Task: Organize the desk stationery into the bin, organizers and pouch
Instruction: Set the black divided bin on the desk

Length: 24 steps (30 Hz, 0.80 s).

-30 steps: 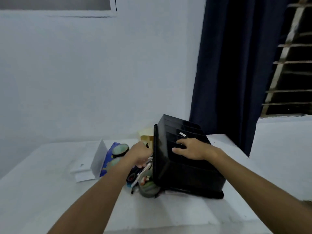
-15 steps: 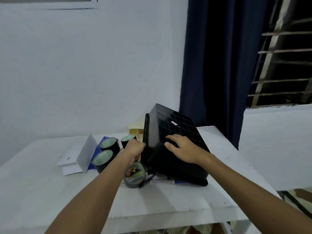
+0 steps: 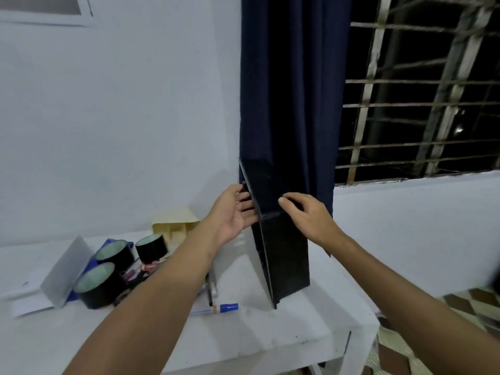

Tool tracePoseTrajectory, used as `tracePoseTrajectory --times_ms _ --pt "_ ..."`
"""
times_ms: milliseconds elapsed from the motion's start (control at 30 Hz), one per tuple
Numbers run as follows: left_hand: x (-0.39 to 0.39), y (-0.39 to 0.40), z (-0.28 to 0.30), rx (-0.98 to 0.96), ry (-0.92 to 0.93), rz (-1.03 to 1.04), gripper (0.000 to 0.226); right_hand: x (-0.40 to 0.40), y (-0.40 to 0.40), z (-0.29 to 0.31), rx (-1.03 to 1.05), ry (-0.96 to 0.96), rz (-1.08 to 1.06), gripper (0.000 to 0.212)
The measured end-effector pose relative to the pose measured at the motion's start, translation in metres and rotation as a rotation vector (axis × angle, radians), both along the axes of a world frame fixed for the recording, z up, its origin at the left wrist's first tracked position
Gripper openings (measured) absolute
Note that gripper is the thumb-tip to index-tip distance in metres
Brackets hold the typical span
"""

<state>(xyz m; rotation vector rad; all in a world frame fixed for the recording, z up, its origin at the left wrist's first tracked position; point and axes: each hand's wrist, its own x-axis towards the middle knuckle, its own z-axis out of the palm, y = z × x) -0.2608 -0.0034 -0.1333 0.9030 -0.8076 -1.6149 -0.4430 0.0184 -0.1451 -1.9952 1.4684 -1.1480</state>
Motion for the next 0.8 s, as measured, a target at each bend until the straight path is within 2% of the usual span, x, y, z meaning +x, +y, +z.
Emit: tracePoseTrajectory --times_ms 100,233,267,467,533,600,700,800 --pt "-0.025 -0.004 -0.01 0.019 0.039 -0.084 0.045 -0.023 -0.01 -0.002 0.092 0.002 -0.059 0.066" --pt "-0.049 -0.008 -0.044 0.071 -0.217 -0.131 0.042 -0.045 -0.017 -0.008 0.209 -0.025 -0.147 0.09" --pt "-0.053 -0.01 -0.054 0.092 -0.297 -0.107 0.038 -0.05 -0.017 -0.01 0.231 -0.04 -0.156 0.09" --pt "-0.044 -0.023 -0.109 0.103 -0.703 0.132 0.016 -0.071 -0.024 -0.005 0.266 -0.096 -0.167 0.05" --pt "-0.036 -0.023 -0.121 0.092 -0.86 0.156 0.018 -0.084 -0.026 -0.005 0.305 -0.142 -0.151 0.035" --pt "-0.028 -0.024 -0.132 0.1 -0.993 0.11 0.034 -0.099 -0.026 -0.01 0.356 -0.2 -0.134 0.024" --pt "-0.023 -0.026 -0.146 0.111 -1.078 0.083 0.051 -0.116 -0.026 -0.034 0.479 -0.357 -0.139 0.025" --pt "-0.02 -0.024 -0.154 0.022 -1.179 0.17 0.041 -0.125 -0.028 -0.078 0.579 -0.555 -0.146 0.025"
